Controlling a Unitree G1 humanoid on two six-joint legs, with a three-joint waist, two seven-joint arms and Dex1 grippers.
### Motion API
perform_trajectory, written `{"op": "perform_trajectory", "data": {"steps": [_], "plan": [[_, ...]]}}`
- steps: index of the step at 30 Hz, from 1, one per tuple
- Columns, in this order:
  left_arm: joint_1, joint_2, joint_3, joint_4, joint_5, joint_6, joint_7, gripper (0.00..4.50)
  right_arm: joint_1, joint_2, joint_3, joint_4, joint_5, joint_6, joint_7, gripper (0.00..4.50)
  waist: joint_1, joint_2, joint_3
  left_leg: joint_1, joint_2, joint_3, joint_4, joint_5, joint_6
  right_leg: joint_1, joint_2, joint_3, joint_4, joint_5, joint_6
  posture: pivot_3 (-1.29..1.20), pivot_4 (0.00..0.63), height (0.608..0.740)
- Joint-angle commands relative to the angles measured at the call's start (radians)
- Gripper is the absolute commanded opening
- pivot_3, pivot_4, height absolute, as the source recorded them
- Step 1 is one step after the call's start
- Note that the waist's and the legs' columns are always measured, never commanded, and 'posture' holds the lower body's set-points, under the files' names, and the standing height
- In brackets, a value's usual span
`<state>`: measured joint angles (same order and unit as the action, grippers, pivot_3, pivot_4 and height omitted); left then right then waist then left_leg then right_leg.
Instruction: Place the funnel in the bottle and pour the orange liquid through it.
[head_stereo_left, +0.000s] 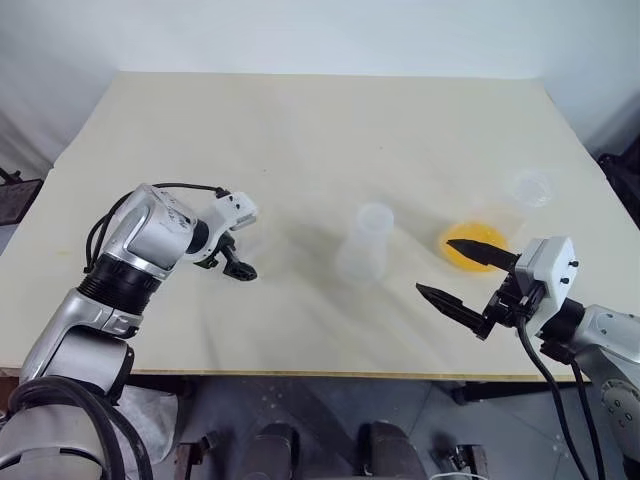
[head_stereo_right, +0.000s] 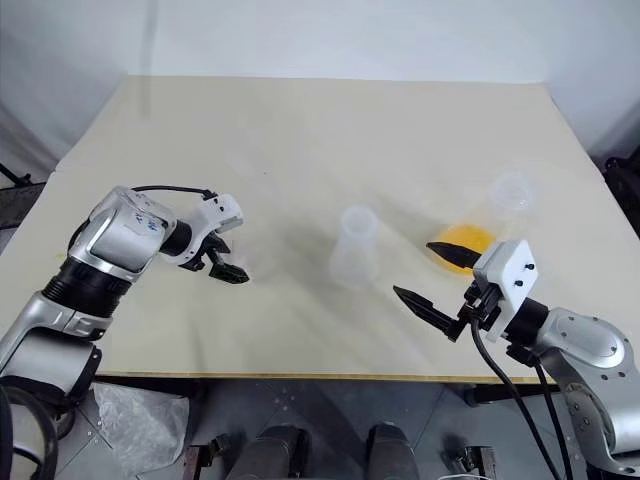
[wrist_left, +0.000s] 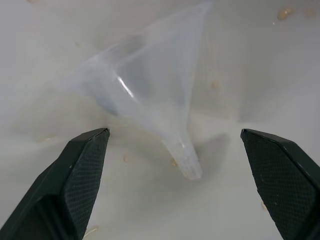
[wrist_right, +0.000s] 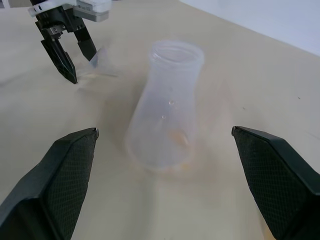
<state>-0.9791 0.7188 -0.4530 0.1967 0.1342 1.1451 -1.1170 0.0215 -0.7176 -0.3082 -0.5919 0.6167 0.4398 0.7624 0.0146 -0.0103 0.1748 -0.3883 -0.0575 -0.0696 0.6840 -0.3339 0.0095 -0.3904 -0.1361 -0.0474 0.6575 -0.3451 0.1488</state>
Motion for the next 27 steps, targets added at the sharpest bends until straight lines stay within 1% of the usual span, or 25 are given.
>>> {"op": "perform_trajectory", "data": {"steps": [1,5,8,15,23,26,27], "plan": [[-0.034,-0.019,-0.023,-0.02,-0.01,0.066,0.032,4.48,-0.006,-0.005,-0.009,-0.022,0.015,-0.009,0.005,4.5,0.004,0.0,0.0,0.0,0.0,0.0,0.0,0.0,0.0,0.0,0.0,0.0,0.0,0.0,0.0,0.0,0.15,0.74],[-0.052,-0.048,-0.036,-0.025,-0.025,0.166,0.087,4.48,0.002,-0.015,-0.019,-0.023,0.022,-0.003,0.016,4.5,0.008,0.0,0.0,0.0,0.0,0.0,0.0,0.0,0.0,0.0,0.0,0.0,0.0,0.0,0.0,0.0,0.15,0.74],[-0.05,-0.063,-0.057,-0.035,-0.025,0.213,0.137,4.48,-0.002,-0.022,-0.023,-0.018,0.025,0.002,0.024,4.5,0.007,0.0,0.0,0.0,0.0,0.0,0.0,0.0,0.0,0.0,0.0,0.0,0.0,0.0,0.0,0.0,0.15,0.74],[-0.056,-0.089,-0.083,-0.059,-0.073,0.32,0.217,4.48,-0.017,-0.038,-0.02,-0.004,0.032,0.007,0.043,4.5,0.007,0.001,-0.001,0.0,0.0,0.001,0.0,0.0,0.0,0.0,0.0,0.001,0.0,0.0,0.0,0.0,0.15,0.74],[-0.062,-0.133,-0.055,-0.049,-0.128,0.401,0.315,4.48,-0.029,-0.047,-0.025,0.003,0.033,0.015,0.06,4.5,0.01,0.002,-0.001,0.0,0.0,0.0,0.0,0.0,0.0,0.0,0.0,0.001,0.0,0.0,0.0,0.0,0.15,0.74],[-0.063,-0.146,-0.035,-0.034,-0.143,0.415,0.353,3.93,-0.031,-0.051,-0.026,0.006,0.032,0.014,0.064,4.5,0.01,0.002,-0.001,0.0,0.0,0.0,0.0,0.0,0.0,0.0,0.0,0.002,0.0,0.0,0.0,0.0,0.15,0.74],[-0.063,-0.147,-0.033,-0.032,-0.148,0.419,0.363,3.63,-0.032,-0.051,-0.026,0.006,0.031,0.013,0.065,4.5,0.01,0.002,-0.001,0.0,0.0,0.0,0.0,0.0,0.0,0.0,0.0,0.002,0.0,0.0,0.0,0.0,0.15,0.74]]}}
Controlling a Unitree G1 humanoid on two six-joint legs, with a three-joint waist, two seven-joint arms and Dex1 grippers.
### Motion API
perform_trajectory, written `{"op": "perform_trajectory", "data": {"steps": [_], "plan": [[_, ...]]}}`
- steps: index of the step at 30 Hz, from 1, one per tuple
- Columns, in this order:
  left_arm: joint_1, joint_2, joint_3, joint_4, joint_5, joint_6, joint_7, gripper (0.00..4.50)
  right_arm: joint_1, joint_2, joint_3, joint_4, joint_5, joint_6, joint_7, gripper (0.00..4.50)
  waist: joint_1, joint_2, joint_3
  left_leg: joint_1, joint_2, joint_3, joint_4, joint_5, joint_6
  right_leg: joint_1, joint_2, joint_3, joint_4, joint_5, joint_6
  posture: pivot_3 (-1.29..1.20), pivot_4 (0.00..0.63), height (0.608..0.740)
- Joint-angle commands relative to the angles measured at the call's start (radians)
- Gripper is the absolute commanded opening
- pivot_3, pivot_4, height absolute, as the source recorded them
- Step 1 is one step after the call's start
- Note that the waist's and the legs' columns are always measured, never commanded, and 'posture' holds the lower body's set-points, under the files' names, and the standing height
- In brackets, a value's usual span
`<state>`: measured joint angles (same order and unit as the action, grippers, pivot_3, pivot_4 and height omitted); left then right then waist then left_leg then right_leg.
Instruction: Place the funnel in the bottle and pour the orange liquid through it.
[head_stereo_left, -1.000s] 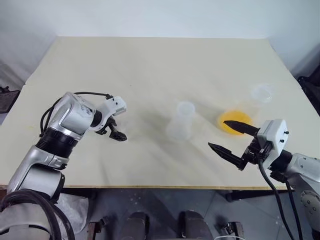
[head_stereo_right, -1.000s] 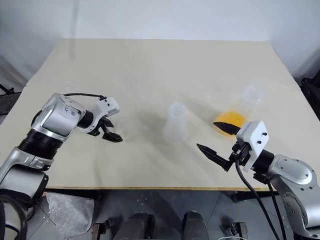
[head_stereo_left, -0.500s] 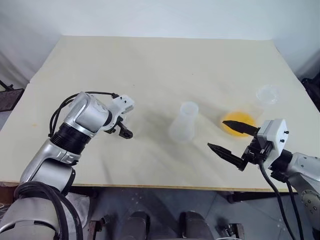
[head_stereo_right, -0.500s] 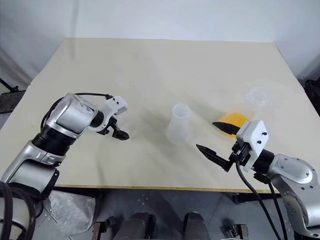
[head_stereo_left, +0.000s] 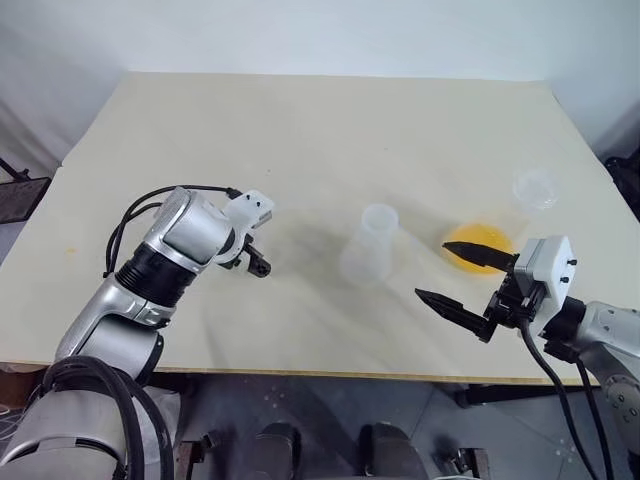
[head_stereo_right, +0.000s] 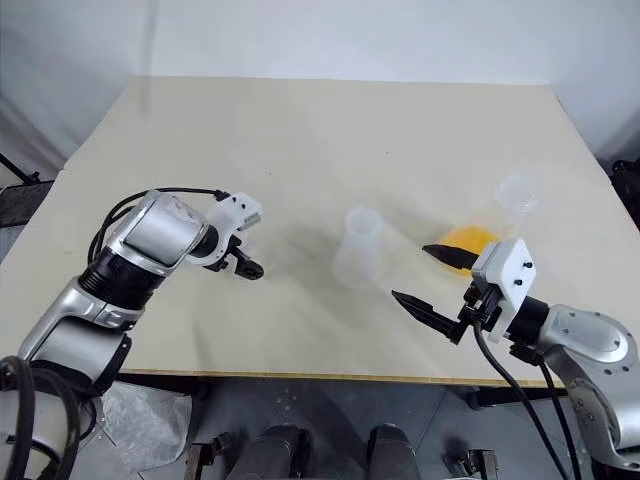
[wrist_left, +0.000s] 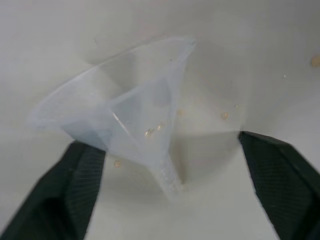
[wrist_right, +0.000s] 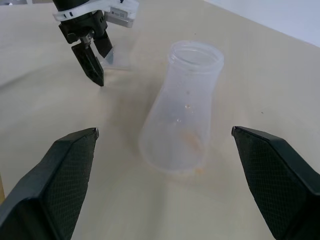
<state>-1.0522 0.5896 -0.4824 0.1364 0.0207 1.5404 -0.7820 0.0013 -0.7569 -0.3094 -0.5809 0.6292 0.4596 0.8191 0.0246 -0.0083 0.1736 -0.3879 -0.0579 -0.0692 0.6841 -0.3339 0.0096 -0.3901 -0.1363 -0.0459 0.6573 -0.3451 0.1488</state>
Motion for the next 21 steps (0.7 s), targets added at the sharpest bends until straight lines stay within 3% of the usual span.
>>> {"op": "perform_trajectory", "data": {"steps": [1,12,21], "plan": [[0.011,-0.021,0.002,0.03,-0.041,0.028,0.037,3.36,-0.012,-0.012,-0.024,-0.004,0.018,-0.008,0.008,4.5,0.0,0.0,0.0,0.0,0.0,0.0,0.0,0.0,0.0,0.0,0.0,0.0,0.0,0.0,0.0,0.0,0.15,0.74],[0.009,-0.008,0.072,0.043,-0.101,0.018,0.114,0.32,-0.015,-0.009,-0.025,0.004,0.009,-0.015,0.006,4.5,-0.001,0.001,0.0,0.0,0.0,0.0,0.0,0.0,0.0,0.0,0.0,0.0,0.0,0.0,0.0,0.0,0.15,0.74],[0.054,0.064,0.242,-0.024,-0.153,-0.381,0.077,0.2,-0.027,-0.014,-0.034,0.027,-0.002,-0.029,0.009,4.5,-0.002,0.0,0.0,-0.001,0.001,0.0,0.0,0.0,0.0,-0.001,0.0,0.0,-0.002,0.0,0.0,0.0,0.15,0.74]]}}
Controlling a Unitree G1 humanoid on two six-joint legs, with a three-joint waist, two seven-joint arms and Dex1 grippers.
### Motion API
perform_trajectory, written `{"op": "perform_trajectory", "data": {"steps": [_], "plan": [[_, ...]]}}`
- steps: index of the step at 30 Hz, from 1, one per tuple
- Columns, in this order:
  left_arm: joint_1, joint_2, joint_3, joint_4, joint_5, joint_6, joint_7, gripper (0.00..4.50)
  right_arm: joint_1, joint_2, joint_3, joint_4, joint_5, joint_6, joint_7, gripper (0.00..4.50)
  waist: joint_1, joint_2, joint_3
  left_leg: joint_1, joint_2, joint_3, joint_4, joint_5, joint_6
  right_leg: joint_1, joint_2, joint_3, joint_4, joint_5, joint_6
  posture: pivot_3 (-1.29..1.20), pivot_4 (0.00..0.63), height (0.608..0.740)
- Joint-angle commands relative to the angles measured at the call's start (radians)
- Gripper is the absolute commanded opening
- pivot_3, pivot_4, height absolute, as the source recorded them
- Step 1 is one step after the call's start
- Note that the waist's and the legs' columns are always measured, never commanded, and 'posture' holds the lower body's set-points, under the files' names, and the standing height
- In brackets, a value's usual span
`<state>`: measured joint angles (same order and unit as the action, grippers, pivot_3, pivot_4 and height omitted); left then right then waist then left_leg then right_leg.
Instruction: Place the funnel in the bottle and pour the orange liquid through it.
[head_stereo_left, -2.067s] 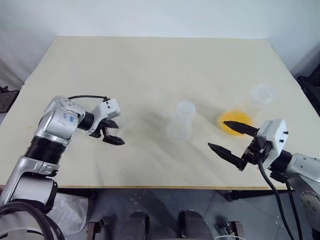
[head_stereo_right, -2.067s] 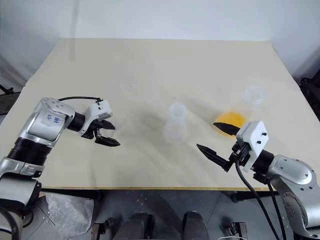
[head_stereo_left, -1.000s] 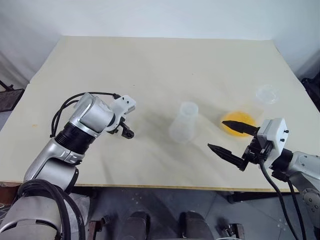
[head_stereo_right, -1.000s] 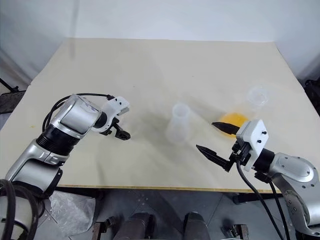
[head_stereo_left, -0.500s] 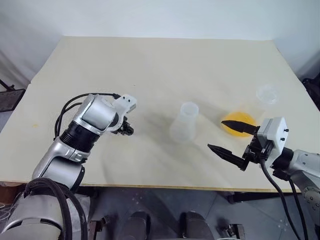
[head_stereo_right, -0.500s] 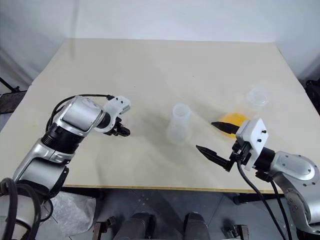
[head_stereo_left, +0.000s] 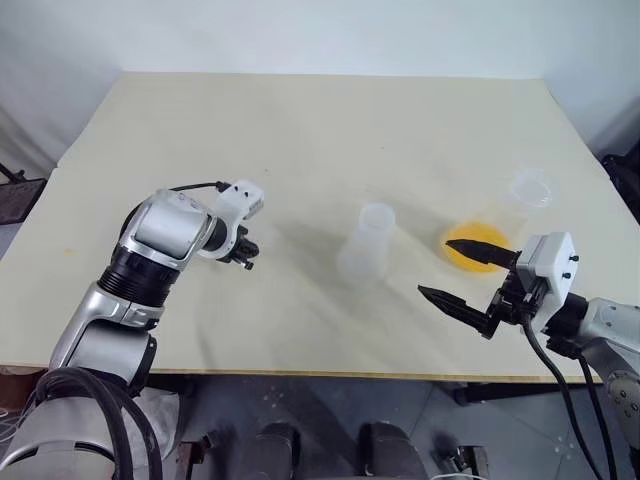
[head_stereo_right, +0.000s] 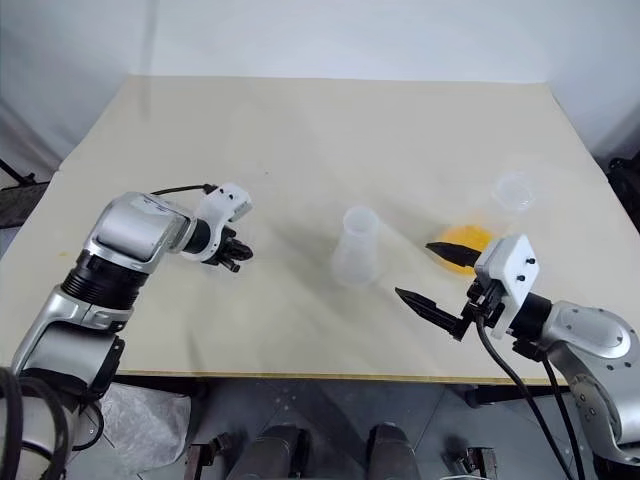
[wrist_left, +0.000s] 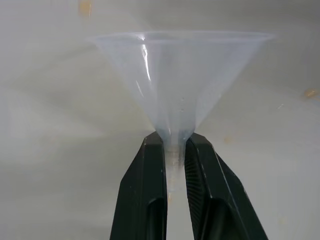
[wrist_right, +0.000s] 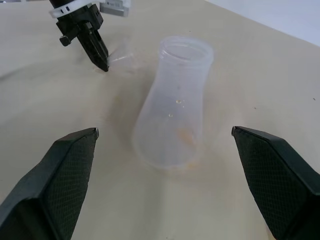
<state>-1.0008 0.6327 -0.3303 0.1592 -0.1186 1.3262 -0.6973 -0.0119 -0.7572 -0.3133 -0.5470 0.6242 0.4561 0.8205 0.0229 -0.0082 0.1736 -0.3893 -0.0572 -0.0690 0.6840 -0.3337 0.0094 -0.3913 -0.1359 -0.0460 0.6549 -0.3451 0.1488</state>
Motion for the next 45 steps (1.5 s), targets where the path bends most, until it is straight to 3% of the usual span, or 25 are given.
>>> {"op": "perform_trajectory", "data": {"steps": [1,6,12,21,31,45], "plan": [[0.011,0.017,0.126,-0.048,-0.02,-0.248,-0.006,0.2,-0.017,-0.014,-0.03,-0.003,0.002,-0.028,0.008,4.5,0.0,0.0,0.0,0.0,0.0,0.0,0.0,0.0,0.0,0.0,0.0,0.0,0.0,0.0,0.0,0.0,0.15,0.74],[0.057,-0.073,0.344,-0.049,-0.132,-0.666,-0.043,0.2,-0.036,-0.017,-0.032,0.014,-0.004,-0.038,0.013,4.5,0.001,0.0,0.0,-0.001,0.0,0.0,0.0,0.0,0.0,0.0,0.0,-0.001,-0.002,0.0,0.0,0.0,0.15,0.74],[0.09,-0.215,0.424,-0.032,-0.267,-0.984,-0.186,0.2,-0.079,-0.012,-0.029,0.031,-0.004,-0.047,0.006,4.5,0.001,0.0,0.0,-0.001,0.0,0.0,0.0,0.0,0.0,0.0,-0.001,-0.002,-0.002,0.0,0.0,0.0,0.15,0.74],[0.009,-0.335,0.392,0.075,-0.388,-1.006,-0.352,0.2,-0.078,0.013,-0.049,0.001,0.007,-0.046,-0.033,4.5,-0.001,0.0,0.0,-0.001,0.0,0.001,0.0,0.0,0.0,0.001,0.0,-0.003,-0.001,0.0,0.0,0.0,0.15,0.74],[-0.039,-0.389,0.261,0.273,-0.302,-1.084,-0.52,0.2,0.014,0.042,-0.071,-0.082,0.001,-0.048,-0.092,4.5,-0.002,0.0,0.0,0.0,-0.002,0.001,0.0,0.0,0.0,0.001,0.001,-0.003,-0.001,0.0,0.0,0.0,0.15,0.74],[-0.094,-0.448,0.249,0.461,-0.23,-1.182,-0.525,0.2,-0.004,0.075,-0.043,-0.105,0.024,-0.034,-0.137,4.5,-0.002,0.0,0.0,0.0,-0.002,0.002,0.0,0.0,0.0,0.001,0.001,-0.003,-0.001,0.0,0.0,0.0,0.15,0.74]]}}
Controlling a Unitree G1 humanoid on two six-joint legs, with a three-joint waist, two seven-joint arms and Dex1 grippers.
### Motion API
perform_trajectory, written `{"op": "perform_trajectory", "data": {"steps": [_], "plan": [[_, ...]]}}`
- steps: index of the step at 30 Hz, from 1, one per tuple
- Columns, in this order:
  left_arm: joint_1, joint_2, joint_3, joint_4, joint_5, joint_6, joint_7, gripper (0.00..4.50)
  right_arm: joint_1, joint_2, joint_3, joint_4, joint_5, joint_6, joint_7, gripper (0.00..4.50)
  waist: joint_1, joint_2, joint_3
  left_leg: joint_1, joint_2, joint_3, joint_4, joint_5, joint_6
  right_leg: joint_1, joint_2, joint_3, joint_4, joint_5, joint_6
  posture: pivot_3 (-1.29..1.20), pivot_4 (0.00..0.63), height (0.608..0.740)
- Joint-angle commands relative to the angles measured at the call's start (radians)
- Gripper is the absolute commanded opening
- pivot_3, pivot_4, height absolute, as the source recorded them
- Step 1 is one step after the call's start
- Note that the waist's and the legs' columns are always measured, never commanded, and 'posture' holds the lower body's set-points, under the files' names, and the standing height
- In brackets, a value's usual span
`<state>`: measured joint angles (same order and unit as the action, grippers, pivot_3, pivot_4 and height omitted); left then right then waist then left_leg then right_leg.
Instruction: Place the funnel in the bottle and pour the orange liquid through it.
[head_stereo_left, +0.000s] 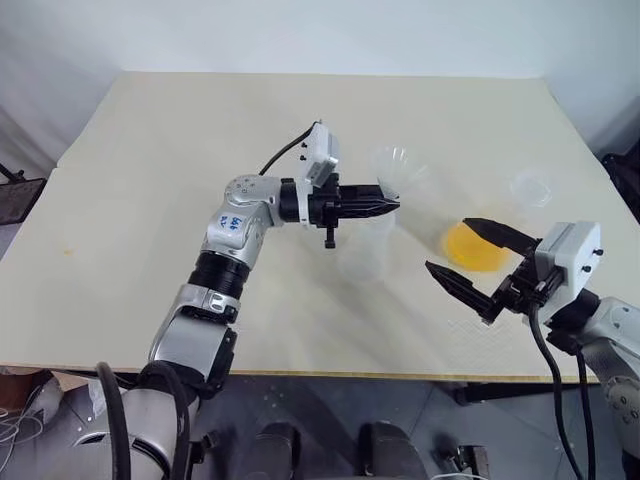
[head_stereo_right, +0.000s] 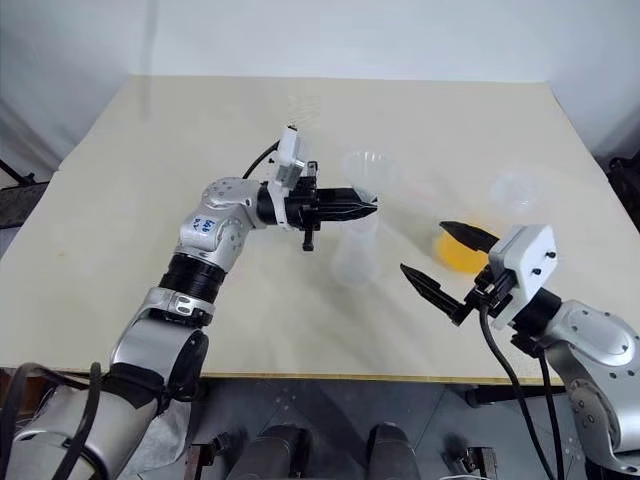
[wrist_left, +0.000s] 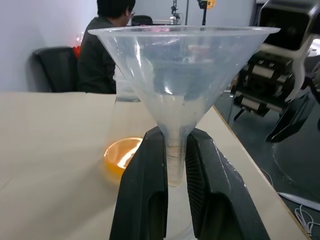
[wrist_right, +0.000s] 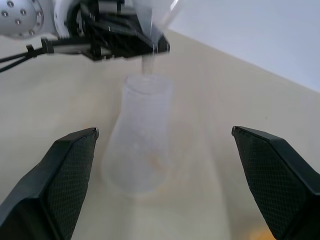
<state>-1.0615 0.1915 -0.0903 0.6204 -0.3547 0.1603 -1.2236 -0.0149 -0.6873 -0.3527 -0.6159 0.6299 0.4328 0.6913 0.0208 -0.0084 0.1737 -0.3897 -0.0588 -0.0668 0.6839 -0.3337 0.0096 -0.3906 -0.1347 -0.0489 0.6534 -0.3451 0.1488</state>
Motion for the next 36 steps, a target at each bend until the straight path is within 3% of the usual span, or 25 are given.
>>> {"op": "perform_trajectory", "data": {"steps": [1,30,36], "plan": [[-0.032,-0.006,0.007,0.004,0.013,-0.016,0.0,0.2,0.002,0.005,-0.004,-0.039,0.018,-0.01,-0.008,4.5,0.0,0.0,0.0,0.0,0.0,0.0,0.0,0.0,0.0,0.0,0.0,0.0,0.0,0.0,0.0,0.0,0.15,0.74],[-0.04,-0.006,-0.005,0.029,0.076,-0.006,0.006,0.2,0.032,-0.006,-0.005,-0.058,0.012,-0.01,-0.006,4.5,0.0,0.0,0.0,0.0,0.0,0.0,0.0,0.0,0.0,0.0,0.0,0.0,0.0,0.0,0.0,0.0,0.15,0.74],[-0.047,-0.006,-0.002,0.032,0.077,-0.004,0.003,2.07,0.032,-0.01,-0.01,-0.056,0.011,-0.009,-0.004,4.5,0.0,0.0,0.0,0.0,0.0,0.0,0.0,0.0,0.0,0.0,0.0,0.0,0.0,0.0,0.0,0.0,0.15,0.74]]}}
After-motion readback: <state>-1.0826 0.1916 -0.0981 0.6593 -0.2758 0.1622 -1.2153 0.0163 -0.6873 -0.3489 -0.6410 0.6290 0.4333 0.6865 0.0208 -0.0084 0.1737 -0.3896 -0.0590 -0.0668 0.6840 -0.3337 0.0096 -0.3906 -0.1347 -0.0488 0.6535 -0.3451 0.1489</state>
